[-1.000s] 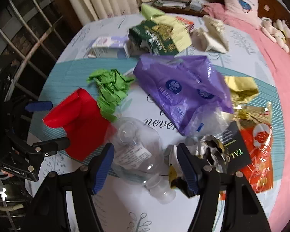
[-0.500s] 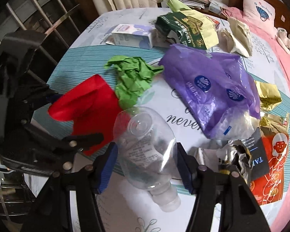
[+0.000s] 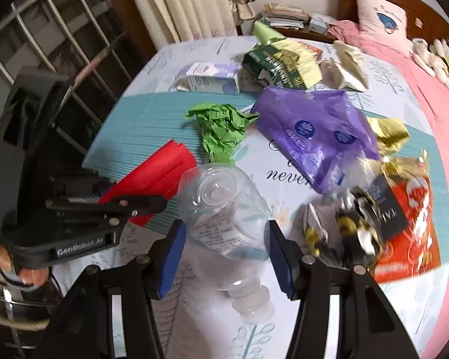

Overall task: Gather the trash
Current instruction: 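Grasp the red paper with the left tool while the right tool grasps the clear bottle, then lower both tools over the bin and open them to drop red paper and bottle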

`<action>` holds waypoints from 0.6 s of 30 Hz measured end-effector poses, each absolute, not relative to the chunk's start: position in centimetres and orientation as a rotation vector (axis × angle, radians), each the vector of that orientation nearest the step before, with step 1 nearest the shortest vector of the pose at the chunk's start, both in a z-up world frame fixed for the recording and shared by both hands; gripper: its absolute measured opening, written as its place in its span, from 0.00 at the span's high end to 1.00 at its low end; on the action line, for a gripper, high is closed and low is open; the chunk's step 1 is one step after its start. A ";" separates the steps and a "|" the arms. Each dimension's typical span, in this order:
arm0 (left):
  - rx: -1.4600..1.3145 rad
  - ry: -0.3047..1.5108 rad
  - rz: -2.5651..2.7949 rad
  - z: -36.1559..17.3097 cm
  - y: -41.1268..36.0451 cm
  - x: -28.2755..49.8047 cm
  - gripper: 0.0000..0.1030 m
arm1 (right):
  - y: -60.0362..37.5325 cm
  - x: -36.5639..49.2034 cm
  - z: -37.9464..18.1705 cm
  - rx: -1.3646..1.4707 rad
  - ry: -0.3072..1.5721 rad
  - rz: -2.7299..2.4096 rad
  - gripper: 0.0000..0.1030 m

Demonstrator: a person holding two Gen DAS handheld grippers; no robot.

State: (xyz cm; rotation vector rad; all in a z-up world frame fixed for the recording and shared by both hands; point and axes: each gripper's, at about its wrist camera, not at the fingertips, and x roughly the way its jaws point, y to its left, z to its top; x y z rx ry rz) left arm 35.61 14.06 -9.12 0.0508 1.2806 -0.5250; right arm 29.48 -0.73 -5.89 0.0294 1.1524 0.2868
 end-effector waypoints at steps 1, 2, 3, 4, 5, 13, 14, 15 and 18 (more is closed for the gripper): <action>0.041 1.273 -0.525 -8.5 14.1 34.9 0.87 | -1.0 28.9 -5.5 0.047 1.142 0.285 0.48; 0.031 1.268 -0.525 -7.9 14.5 34.2 0.87 | -1.4 28.2 -4.9 0.072 1.130 0.284 0.48; 0.021 1.262 -0.526 -7.3 14.6 33.4 0.87 | -1.4 27.8 -4.7 0.085 1.123 0.282 0.48; 0.010 1.258 -0.526 -6.7 14.2 32.7 0.87 | -1.8 27.1 -4.2 0.107 1.115 0.282 0.48; -0.004 1.255 -0.526 -6.1 13.9 31.7 0.87 | -2.3 26.2 -3.7 0.132 1.106 0.284 0.48; -0.077 1.212 -0.513 -1.8 11.9 23.0 0.87 | -6.2 18.9 -0.8 0.241 1.053 0.321 0.49; -0.085 1.210 -0.508 -1.5 11.5 21.7 0.87 | -6.9 17.7 -0.4 0.250 1.048 0.334 0.49; -0.095 1.209 -0.503 -1.3 11.3 20.6 0.87 | -7.5 16.6 -0.2 0.257 1.045 0.347 0.49; -0.124 1.205 -0.480 -1.1 9.7 16.7 0.87 | -9.4 12.9 -0.2 0.266 1.043 0.382 0.49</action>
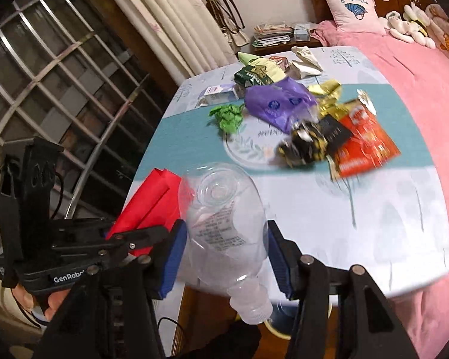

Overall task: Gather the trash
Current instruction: 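Lower both tools over the bin and open them to drop red paper and bottle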

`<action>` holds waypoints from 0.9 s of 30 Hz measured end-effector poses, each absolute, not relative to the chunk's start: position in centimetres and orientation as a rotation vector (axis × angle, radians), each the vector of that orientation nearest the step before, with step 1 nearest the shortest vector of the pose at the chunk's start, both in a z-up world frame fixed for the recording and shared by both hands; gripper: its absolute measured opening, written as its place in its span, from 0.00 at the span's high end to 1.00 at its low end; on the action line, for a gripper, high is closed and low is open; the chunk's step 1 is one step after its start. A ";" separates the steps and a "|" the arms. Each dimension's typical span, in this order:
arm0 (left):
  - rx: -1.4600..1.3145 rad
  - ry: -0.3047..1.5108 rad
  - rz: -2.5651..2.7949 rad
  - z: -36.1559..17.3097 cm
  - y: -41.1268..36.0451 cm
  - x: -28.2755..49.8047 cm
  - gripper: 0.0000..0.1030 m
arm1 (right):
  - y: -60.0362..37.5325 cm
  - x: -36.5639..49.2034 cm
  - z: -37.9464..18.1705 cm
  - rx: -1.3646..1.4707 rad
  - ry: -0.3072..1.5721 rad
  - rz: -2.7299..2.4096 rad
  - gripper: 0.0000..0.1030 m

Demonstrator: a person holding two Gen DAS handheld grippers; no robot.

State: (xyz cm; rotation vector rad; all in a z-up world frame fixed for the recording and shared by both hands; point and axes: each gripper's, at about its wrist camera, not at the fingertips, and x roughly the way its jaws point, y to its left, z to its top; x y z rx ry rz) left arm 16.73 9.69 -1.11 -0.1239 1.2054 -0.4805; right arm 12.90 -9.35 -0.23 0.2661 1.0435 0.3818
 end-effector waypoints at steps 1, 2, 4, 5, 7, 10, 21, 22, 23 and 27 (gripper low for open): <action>-0.131 1.204 -0.467 -1.3 9.0 15.2 0.87 | -10.0 11.8 -0.5 0.273 1.050 0.392 0.49; -0.139 1.206 -0.457 -1.6 8.4 13.9 0.87 | -10.6 10.8 -0.7 0.278 1.055 0.399 0.49; -0.159 1.214 -0.442 -2.3 7.0 11.2 0.87 | -11.8 8.7 -1.6 0.291 1.068 0.409 0.49; -0.169 1.222 -0.433 -2.8 6.3 10.0 0.87 | -12.6 7.3 -2.3 0.299 1.081 0.416 0.49; -0.182 1.234 -0.423 -4.0 5.1 8.1 0.87 | -13.7 5.6 -3.4 0.308 1.096 0.424 0.49; -0.180 1.265 -0.405 -6.0 3.3 5.3 0.87 | -15.4 2.7 -6.3 0.338 1.144 0.419 0.49; -0.032 1.412 -0.317 -17.3 -0.6 1.0 0.86 | -17.7 0.4 -20.5 0.449 1.331 0.293 0.48; -0.019 1.423 -0.312 -18.9 -0.8 1.0 0.86 | -17.8 0.6 -22.4 0.461 1.345 0.276 0.48; -0.014 1.429 -0.308 -20.2 -1.1 1.1 0.86 | -17.9 0.6 -23.6 0.466 1.353 0.265 0.48; -0.006 1.443 -0.297 -25.7 -1.5 1.9 0.85 | -17.9 1.4 -29.4 0.497 1.369 0.219 0.48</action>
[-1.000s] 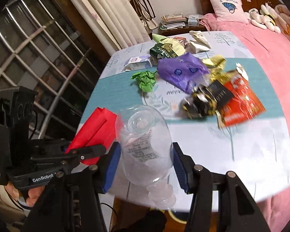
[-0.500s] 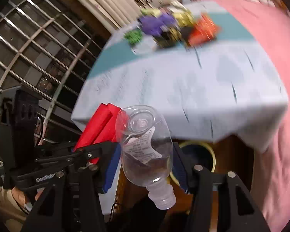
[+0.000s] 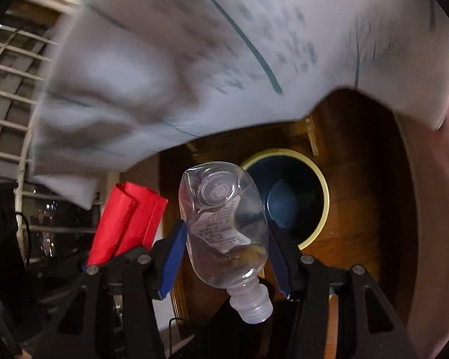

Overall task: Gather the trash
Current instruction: 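Lower both tools over the bin and open them to drop red paper and bottle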

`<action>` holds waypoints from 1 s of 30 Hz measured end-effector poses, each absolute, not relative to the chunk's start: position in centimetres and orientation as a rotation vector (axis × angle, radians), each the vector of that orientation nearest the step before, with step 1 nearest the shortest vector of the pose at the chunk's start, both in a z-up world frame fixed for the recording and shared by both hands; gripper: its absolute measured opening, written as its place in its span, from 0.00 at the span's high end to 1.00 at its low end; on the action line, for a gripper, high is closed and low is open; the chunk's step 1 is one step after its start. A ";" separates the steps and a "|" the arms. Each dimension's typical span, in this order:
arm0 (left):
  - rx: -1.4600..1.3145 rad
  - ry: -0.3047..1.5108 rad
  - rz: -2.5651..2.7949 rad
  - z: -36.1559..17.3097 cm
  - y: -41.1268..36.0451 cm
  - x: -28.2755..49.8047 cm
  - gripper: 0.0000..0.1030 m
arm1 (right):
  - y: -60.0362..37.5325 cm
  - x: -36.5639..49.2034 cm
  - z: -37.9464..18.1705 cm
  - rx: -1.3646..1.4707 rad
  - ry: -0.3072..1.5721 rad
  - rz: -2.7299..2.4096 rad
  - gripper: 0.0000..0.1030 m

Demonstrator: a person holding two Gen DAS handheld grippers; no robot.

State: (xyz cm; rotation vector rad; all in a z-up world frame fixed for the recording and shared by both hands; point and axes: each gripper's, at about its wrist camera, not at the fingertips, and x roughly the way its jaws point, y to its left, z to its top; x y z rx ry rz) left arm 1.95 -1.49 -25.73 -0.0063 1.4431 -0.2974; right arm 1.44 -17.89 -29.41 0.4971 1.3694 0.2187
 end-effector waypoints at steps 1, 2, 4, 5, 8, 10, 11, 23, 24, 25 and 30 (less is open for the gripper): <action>0.000 1.442 -0.296 -27.3 -1.4 2.3 0.85 | -17.9 1.7 -30.7 0.500 1.372 0.208 0.48; 0.003 1.443 -0.294 -28.6 -1.5 2.5 0.85 | -17.9 1.9 -32.1 0.508 1.376 0.194 0.48; 0.006 1.446 -0.293 -31.2 -1.4 3.1 0.84 | -17.9 2.2 -34.5 0.525 1.385 0.170 0.48; 0.008 1.453 -0.292 -32.3 -1.5 3.2 0.84 | -18.0 2.4 -35.7 0.532 1.391 0.156 0.47; 0.013 1.462 -0.298 -35.2 -1.9 3.5 0.81 | -18.3 2.6 -39.1 0.567 1.421 0.127 0.47; 0.025 1.453 -0.298 -36.8 -2.1 3.8 0.71 | -18.3 2.8 -40.8 0.576 1.438 0.110 0.46; 0.029 1.447 -0.296 -37.3 -2.2 3.9 0.68 | -18.5 2.8 -41.4 0.582 1.440 0.099 0.46; 0.049 1.455 -0.263 -38.6 -1.7 4.8 0.15 | -18.9 2.5 -42.0 0.562 1.465 0.019 0.38; 0.055 1.454 -0.258 -38.2 -1.6 4.8 0.15 | -19.1 2.6 -41.7 0.558 1.457 0.013 0.38; 0.057 1.448 -0.253 -37.8 -1.5 4.9 0.15 | -19.2 2.6 -41.2 0.551 1.446 0.004 0.38; 0.036 1.408 -0.230 -33.9 -0.9 4.8 0.15 | -19.6 1.9 -36.6 0.504 1.383 -0.013 0.38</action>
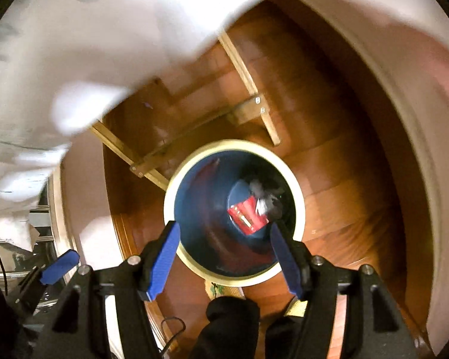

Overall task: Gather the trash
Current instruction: 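Lower both tools over the bin and open them to drop red paper and bottle, then raise both tools back toward the trash on the table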

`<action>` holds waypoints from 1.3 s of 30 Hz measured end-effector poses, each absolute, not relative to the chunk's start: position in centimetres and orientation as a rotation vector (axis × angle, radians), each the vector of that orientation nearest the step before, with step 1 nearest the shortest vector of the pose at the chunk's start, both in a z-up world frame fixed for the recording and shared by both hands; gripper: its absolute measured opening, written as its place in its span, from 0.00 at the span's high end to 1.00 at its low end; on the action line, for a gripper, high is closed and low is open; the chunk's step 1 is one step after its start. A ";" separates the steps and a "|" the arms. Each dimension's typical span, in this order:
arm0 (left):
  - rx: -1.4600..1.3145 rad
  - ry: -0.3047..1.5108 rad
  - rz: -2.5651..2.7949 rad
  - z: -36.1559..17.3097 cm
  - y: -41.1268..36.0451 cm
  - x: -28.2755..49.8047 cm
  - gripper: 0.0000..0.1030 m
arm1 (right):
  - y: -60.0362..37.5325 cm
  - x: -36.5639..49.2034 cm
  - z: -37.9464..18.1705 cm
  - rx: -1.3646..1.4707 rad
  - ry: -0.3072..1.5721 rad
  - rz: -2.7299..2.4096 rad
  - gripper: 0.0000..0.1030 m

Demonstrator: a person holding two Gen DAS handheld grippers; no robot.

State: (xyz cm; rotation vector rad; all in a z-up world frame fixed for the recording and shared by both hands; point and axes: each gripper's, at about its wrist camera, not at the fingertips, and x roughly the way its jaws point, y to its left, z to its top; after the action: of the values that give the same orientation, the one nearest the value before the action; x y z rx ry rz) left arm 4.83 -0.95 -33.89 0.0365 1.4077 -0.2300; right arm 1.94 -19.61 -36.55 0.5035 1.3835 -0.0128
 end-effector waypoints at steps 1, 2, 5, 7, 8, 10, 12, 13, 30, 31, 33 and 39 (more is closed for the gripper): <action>0.029 1.396 -0.224 -32.6 -0.7 4.7 0.15 | -19.7 1.9 -35.8 0.499 1.377 -0.013 0.38; 0.024 1.387 -0.216 -31.6 -0.6 4.6 0.15 | -19.8 1.7 -34.5 0.492 1.370 -0.013 0.38; -0.001 1.368 -0.202 -27.5 -0.1 3.8 0.15 | -20.2 1.1 -30.9 0.490 1.356 -0.011 0.38; -0.011 1.353 -0.195 -24.6 0.3 3.1 0.15 | -20.3 0.6 -28.1 0.479 1.343 -0.006 0.38; -0.018 1.343 -0.193 -23.0 0.5 2.7 0.15 | -20.4 0.3 -26.4 0.469 1.332 0.001 0.38; -0.028 1.322 -0.188 -19.8 1.0 2.2 0.15 | -20.6 -0.2 -23.5 0.450 1.311 0.015 0.38; -0.036 1.300 -0.187 -16.4 1.5 1.6 0.15 | -20.7 -0.8 -19.9 0.440 1.281 0.039 0.38; -0.036 1.286 -0.185 -15.0 1.7 1.4 0.15 | -20.7 -1.0 -18.3 0.432 1.268 0.050 0.38; -0.026 0.970 -0.078 6.3 4.1 1.1 0.15 | -18.1 -0.7 1.7 0.316 0.930 0.263 0.38; -0.019 0.955 -0.073 7.0 3.9 1.4 0.15 | -18.0 -0.2 2.4 0.315 0.913 0.270 0.38; -0.012 0.940 -0.067 8.0 3.7 2.0 0.15 | -17.5 0.9 3.5 0.301 0.887 0.276 0.38; -0.036 0.918 -0.064 9.2 4.2 5.6 0.15 | -16.5 5.1 5.7 0.270 0.845 0.267 0.38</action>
State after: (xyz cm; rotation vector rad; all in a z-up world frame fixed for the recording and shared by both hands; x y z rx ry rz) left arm 5.61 4.18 9.21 -0.0362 0.9184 -0.0638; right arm 5.13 -16.47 5.74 0.2701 0.8453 0.2666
